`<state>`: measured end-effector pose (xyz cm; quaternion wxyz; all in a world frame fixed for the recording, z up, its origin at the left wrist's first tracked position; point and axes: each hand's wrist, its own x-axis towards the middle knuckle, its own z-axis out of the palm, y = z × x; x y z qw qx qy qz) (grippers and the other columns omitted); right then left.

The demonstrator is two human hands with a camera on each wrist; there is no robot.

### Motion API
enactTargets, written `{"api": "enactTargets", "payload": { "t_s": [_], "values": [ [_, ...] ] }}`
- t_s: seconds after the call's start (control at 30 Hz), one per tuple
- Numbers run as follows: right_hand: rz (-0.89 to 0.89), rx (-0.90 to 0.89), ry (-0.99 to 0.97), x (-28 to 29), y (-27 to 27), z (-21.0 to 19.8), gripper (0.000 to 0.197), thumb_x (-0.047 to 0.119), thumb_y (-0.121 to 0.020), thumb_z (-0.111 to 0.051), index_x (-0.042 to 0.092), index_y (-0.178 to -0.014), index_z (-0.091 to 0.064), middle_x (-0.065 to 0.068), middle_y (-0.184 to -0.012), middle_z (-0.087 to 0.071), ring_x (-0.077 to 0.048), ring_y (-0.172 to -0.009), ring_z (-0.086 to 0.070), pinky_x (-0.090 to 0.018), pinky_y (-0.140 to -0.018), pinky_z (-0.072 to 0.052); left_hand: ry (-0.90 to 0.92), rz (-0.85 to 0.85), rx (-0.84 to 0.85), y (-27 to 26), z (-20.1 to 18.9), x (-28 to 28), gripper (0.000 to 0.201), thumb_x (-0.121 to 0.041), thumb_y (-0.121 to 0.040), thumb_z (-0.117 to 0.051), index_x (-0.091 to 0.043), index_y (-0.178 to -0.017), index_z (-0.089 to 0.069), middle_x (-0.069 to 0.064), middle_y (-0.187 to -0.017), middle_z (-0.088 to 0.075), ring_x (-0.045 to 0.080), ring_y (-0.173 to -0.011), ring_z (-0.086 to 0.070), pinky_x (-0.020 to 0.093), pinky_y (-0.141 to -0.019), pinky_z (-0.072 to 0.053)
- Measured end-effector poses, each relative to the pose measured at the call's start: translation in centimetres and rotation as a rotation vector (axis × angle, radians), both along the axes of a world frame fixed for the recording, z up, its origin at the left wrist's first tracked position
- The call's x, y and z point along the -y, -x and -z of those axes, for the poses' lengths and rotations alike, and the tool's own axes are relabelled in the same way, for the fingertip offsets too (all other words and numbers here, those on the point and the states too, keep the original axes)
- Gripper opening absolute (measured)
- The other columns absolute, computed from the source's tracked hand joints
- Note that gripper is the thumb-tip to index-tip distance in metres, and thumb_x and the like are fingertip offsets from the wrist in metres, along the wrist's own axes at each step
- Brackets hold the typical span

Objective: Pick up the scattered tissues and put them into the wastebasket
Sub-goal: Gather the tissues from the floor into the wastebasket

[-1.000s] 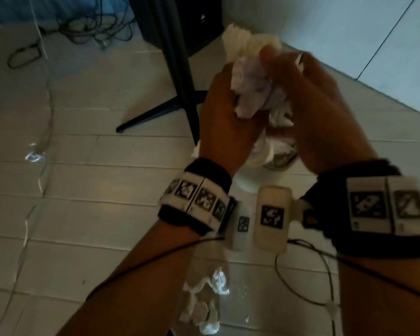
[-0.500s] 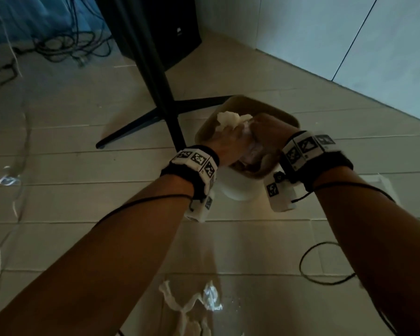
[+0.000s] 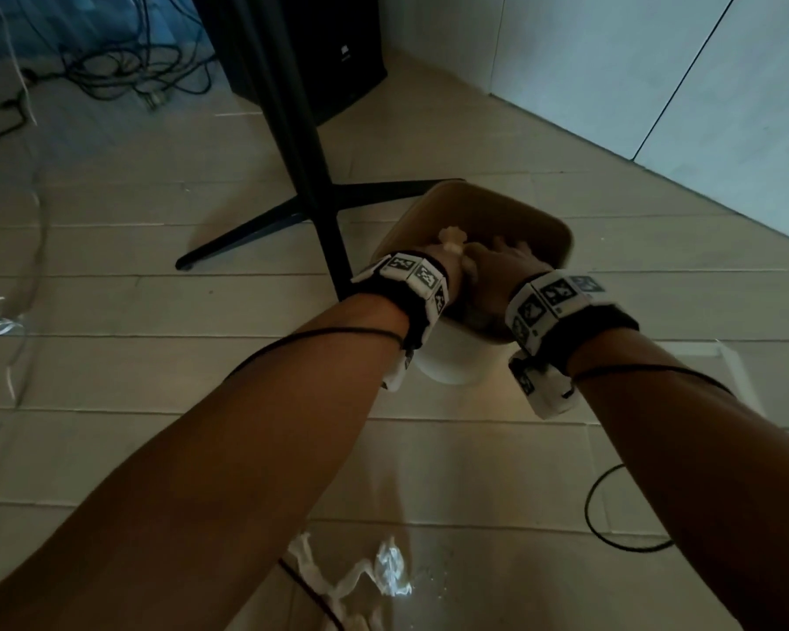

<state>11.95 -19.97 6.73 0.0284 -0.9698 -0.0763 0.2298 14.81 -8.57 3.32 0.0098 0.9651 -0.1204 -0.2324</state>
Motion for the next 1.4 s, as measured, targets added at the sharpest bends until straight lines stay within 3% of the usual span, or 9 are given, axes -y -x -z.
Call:
{"api": "enactTargets", "payload": {
  "t_s": [0.07,0.17,0.3,0.43,0.57,0.8,1.0,1.23,1.4],
  "values": [
    [-0.029,0.064,-0.049,0.7,0.3,-0.7,0.095,0.062,-0.06,-0.061,0.04,-0.144,-0.024,0.0,-0.155,-0.03,-0.039,-0.142,-0.023,-0.063,-0.108,-0.03,0.076,-0.054,0.048,0.8,-2.2,-0.7,0.053,-0.056,-0.085,-0.05,-0.025,-0.128,-0.053,0.009,-0.12,-0.063,0.033,-0.106,-0.061,0.041,-0.091,-0.049],
    [0.091,0.116,-0.366,1.4,2.1,-3.2,0.068,0.027,-0.087,-0.055,0.026,-0.149,-0.027,-0.004,-0.159,-0.027,-0.028,-0.148,-0.018,-0.047,-0.121,-0.016,0.282,-0.171,0.155,3.4,-5.8,-2.2,0.046,-0.066,-0.077,-0.056,-0.041,-0.114,-0.066,0.001,-0.119,-0.067,0.028,-0.106,-0.063,0.039,-0.092,-0.051],
    [0.222,0.456,-0.74,-0.1,7.5,-5.3,0.049,0.011,-0.089,-0.05,0.024,-0.136,-0.047,-0.009,-0.143,-0.046,-0.028,-0.132,-0.04,-0.045,-0.109,-0.036,0.762,-0.275,0.477,9.3,-7.0,-4.9,0.036,-0.044,-0.09,-0.059,-0.032,-0.124,-0.063,0.001,-0.136,-0.059,0.019,-0.125,-0.054,0.04,-0.107,-0.045],
    [0.065,0.696,-0.861,-3.4,12.6,-3.3,0.031,0.008,-0.087,-0.047,0.014,-0.113,-0.064,-0.011,-0.119,-0.061,-0.03,-0.118,-0.048,-0.039,-0.103,-0.041,0.848,-0.48,0.69,16.5,-3.1,-8.6,0.033,-0.032,-0.092,-0.055,-0.027,-0.124,-0.062,0.0,-0.126,-0.061,0.02,-0.119,-0.056,0.039,-0.102,-0.047],
    [-0.021,0.393,-0.906,-5.9,16.5,3.2,0.032,0.005,-0.083,-0.048,0.017,-0.104,-0.069,-0.004,-0.101,-0.064,-0.025,-0.1,-0.056,-0.026,-0.085,-0.043,0.591,-0.707,0.32,24.4,4.8,-12.5,0.051,-0.026,-0.084,-0.061,-0.027,-0.134,-0.053,0.005,-0.14,-0.052,0.025,-0.131,-0.048,0.037,-0.112,-0.035],
    [-0.147,-0.44,-0.394,-6.6,26.4,15.1,0.071,0.032,-0.073,-0.068,0.041,-0.136,-0.036,0.002,-0.14,-0.034,-0.027,-0.125,-0.037,-0.042,-0.095,-0.048,0.247,-0.699,-0.516,34.9,12.1,-10.9,0.094,-0.037,-0.075,-0.075,-0.049,-0.145,-0.014,-0.001,-0.162,0.003,0.04,-0.144,-0.017,0.05,-0.113,-0.034],
    [-0.203,-0.483,-0.184,-6.6,32.5,18.8,0.098,0.041,-0.055,-0.082,0.036,-0.136,-0.026,0.0,-0.139,-0.025,-0.031,-0.124,-0.034,-0.046,-0.089,-0.05,0.08,-0.643,-0.462,40.1,15.6,-7.0,0.105,-0.042,-0.062,-0.084,-0.05,-0.139,-0.015,0.0,-0.157,0.003,0.039,-0.13,-0.032,0.046,-0.107,-0.039],
    [-0.043,-0.346,-0.411,-6.5,33.8,19.2,0.045,0.013,-0.086,-0.059,0.011,-0.131,-0.051,-0.013,-0.134,-0.048,-0.034,-0.123,-0.046,-0.039,-0.099,-0.044,0.233,-0.675,-0.247,40.2,17.0,-5.5,0.038,-0.016,-0.087,-0.058,-0.027,-0.123,-0.049,0.007,-0.141,-0.033,0.035,-0.117,-0.047,0.04,-0.099,-0.046],
    [0.172,-0.401,-0.461,-7.0,32.3,19.2,0.03,0.013,-0.084,-0.06,0.009,-0.113,-0.065,-0.011,-0.117,-0.064,-0.029,-0.111,-0.059,-0.029,-0.084,-0.044,0.328,-0.657,-0.222,37.9,17.0,-6.1,0.035,-0.008,-0.084,-0.062,-0.017,-0.118,-0.057,0.006,-0.13,-0.048,0.03,-0.112,-0.057,0.036,-0.094,-0.046]
  ]
}}
